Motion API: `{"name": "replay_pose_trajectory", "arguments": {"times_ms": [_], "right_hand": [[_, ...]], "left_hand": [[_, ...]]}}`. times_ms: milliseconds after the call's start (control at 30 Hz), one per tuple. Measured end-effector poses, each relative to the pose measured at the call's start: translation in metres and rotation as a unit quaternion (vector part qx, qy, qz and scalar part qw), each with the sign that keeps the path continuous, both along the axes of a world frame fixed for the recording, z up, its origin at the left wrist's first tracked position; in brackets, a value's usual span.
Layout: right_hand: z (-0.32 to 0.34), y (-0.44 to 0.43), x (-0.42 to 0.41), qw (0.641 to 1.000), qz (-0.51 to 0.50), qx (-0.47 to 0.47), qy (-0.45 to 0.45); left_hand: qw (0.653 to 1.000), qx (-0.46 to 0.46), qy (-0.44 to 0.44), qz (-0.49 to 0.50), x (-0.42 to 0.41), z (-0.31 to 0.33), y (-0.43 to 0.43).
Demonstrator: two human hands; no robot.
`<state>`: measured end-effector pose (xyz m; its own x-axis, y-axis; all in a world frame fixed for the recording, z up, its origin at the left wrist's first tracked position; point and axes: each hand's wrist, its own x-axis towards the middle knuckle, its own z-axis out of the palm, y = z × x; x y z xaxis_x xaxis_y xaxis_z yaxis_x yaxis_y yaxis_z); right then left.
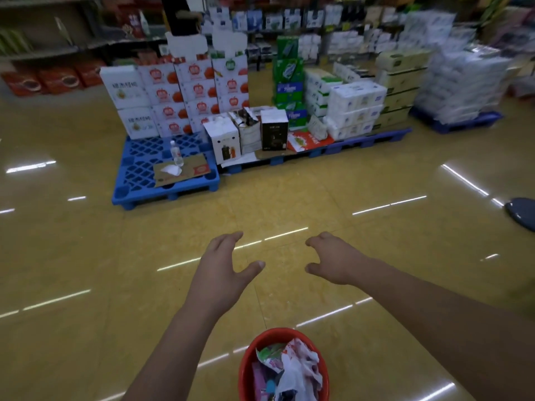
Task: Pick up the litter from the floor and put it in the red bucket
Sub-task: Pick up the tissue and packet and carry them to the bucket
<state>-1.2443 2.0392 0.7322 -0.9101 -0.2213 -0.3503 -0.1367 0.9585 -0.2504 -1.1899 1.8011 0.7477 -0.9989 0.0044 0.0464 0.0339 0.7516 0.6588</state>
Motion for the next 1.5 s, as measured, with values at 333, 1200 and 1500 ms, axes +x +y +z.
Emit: {"name": "replay_pose_trajectory", "arguments": {"times_ms": [333,1200,1500], "right_hand": [[0.064,0.015,0.052,0.995,-0.076,0.023,0.057],[0.132,0.206,0.299,0.942,-0.318,0.072,0.082],[0.148,0.260,0.445,0.905,-0.405,0.082,0.097]], "left_hand": [[0.996,0.003,0.040,-0.078,0.003,0.056,0.010],[0.948,-0.003,0.065,-0.311,0.111,0.126,0.222],[0.913,-0.002,0.091,-0.397,0.212,0.140,0.301]]}}
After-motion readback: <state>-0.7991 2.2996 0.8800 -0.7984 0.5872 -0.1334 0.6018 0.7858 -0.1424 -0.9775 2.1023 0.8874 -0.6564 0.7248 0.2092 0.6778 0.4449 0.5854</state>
